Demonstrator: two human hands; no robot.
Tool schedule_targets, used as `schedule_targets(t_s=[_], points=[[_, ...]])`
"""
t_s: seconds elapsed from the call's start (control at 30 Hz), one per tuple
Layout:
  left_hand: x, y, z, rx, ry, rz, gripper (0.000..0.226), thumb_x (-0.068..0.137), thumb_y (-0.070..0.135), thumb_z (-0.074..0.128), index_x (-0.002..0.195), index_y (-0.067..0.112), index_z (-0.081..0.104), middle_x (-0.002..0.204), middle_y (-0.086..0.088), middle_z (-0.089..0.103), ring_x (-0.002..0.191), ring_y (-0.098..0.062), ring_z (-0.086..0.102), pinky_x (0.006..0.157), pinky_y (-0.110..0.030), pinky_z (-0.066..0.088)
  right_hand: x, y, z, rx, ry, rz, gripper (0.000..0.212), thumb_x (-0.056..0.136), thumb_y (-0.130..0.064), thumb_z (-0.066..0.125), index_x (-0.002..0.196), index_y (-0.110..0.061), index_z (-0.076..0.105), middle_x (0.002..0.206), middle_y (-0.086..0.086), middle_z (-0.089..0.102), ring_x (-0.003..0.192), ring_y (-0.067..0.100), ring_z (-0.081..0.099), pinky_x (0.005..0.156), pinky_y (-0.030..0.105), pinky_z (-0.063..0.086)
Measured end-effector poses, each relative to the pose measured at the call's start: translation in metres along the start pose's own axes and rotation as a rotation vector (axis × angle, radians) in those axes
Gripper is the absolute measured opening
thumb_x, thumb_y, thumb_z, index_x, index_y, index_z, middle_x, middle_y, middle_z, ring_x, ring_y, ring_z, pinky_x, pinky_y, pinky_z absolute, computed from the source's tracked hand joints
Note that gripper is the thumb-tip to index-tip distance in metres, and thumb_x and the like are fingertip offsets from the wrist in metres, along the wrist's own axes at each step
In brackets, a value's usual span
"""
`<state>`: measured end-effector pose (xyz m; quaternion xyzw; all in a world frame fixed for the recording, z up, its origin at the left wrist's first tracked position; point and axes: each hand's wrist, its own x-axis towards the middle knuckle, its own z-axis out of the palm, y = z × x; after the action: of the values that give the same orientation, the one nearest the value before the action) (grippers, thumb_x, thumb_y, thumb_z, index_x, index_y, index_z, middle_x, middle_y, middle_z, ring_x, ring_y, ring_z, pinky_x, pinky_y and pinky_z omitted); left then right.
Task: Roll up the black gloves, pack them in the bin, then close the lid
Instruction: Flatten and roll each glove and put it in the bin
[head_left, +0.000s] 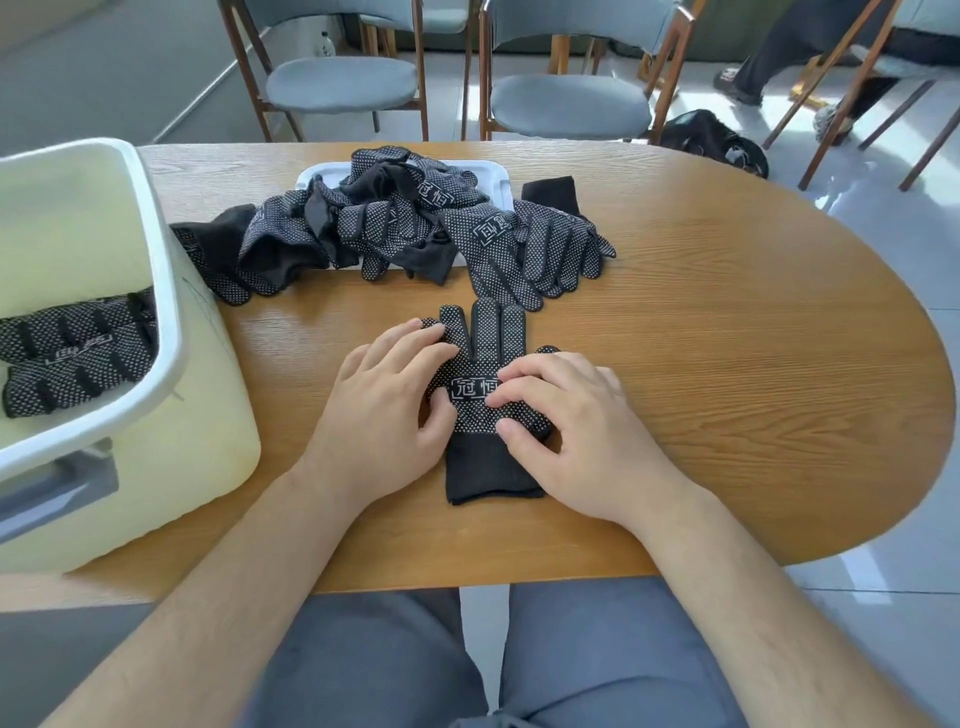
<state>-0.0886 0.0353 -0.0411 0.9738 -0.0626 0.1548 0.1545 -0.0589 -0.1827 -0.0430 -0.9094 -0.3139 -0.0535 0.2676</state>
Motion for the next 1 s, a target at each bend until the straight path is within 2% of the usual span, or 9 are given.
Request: schedule_targets(t_s=[0.23,0.37,0.47,0.57,0.67,0.77,0.87,1.0], points=[[0.013,-0.001,-0.003,-0.014,-0.097,0.040,0.051,0.081,0.029,0.043,0.129,0.020,0.058,0.151,0.009,0.050,0.149,-0.010,0.031,0.119,-0.037,0.023,0.000,0.000,0.000,0.018,0.002,0.004,0.031,0.094,-0.050,0.050,0.115,-0.038,0.070,0.131,-0.022,0.057,0.131,0.006,0.043,0.107,0.031,0.026],[0.010,-0.001,-0.004,-0.069,-0.042,0.040,0.050,0.083,0.027,0.043,0.130,0.020,0.058,0.152,0.009,0.048,0.146,-0.012,0.036,0.116,-0.037,0.030,-0.001,0.000,0.000,0.020,0.000,0.002,0.031,0.094,-0.049,0.050,0.115,-0.038,0.069,0.131,-0.022,0.057,0.131,0.007,0.044,0.107,0.032,0.026],[0.008,-0.002,-0.003,-0.058,-0.044,0.090,0.047,0.093,0.032,0.041,0.134,0.022,0.061,0.150,0.010,0.051,0.145,-0.011,0.039,0.115,-0.035,0.033,-0.001,0.000,-0.001,0.013,-0.004,0.006,0.029,0.095,-0.047,0.052,0.116,-0.038,0.069,0.132,-0.022,0.057,0.132,0.007,0.043,0.107,0.031,0.026],[0.005,-0.001,-0.002,-0.077,0.000,0.093,0.039,0.097,0.036,0.048,0.126,0.020,0.068,0.145,0.008,0.057,0.140,-0.013,0.047,0.111,-0.036,0.040,-0.001,-0.001,-0.002,0.014,-0.003,0.002,0.028,0.095,-0.046,0.054,0.116,-0.037,0.070,0.131,-0.021,0.057,0.131,0.008,0.044,0.105,0.030,0.025],[-0.007,0.006,-0.008,-0.139,0.081,0.210,0.025,0.095,0.030,0.058,0.110,0.014,0.072,0.131,0.003,0.065,0.127,-0.019,0.058,0.102,-0.038,0.047,0.000,-0.001,-0.001,0.014,0.003,0.001,0.028,0.095,-0.046,0.055,0.115,-0.036,0.070,0.130,-0.021,0.058,0.131,0.009,0.045,0.105,0.032,0.028],[-0.024,0.011,-0.018,-0.219,-0.019,0.388,0.026,0.090,0.037,0.071,0.101,0.013,0.073,0.117,0.002,0.066,0.116,-0.020,0.062,0.093,-0.040,0.048,-0.001,-0.002,0.000,0.001,0.013,0.003,0.029,0.094,-0.047,0.053,0.115,-0.036,0.070,0.129,-0.021,0.058,0.129,0.010,0.047,0.104,0.033,0.030],[-0.032,0.009,-0.022,-0.242,-0.150,0.405,0.037,0.083,0.050,0.077,0.099,0.017,0.072,0.114,0.005,0.062,0.106,-0.018,0.061,0.088,-0.041,0.048,-0.001,-0.003,-0.001,0.023,0.013,0.005,0.028,0.094,-0.047,0.053,0.114,-0.036,0.071,0.129,-0.021,0.059,0.129,0.009,0.047,0.105,0.034,0.030],[-0.031,0.007,-0.016,-0.266,-0.106,0.401,0.023,0.085,0.036,0.078,0.096,0.017,0.073,0.113,0.005,0.063,0.106,-0.019,0.063,0.085,-0.043,0.050,-0.005,-0.003,-0.004,0.030,0.017,-0.024,0.033,0.094,-0.051,0.057,0.118,-0.035,0.071,0.137,-0.017,0.056,0.134,0.012,0.044,0.110,0.040,0.032]])
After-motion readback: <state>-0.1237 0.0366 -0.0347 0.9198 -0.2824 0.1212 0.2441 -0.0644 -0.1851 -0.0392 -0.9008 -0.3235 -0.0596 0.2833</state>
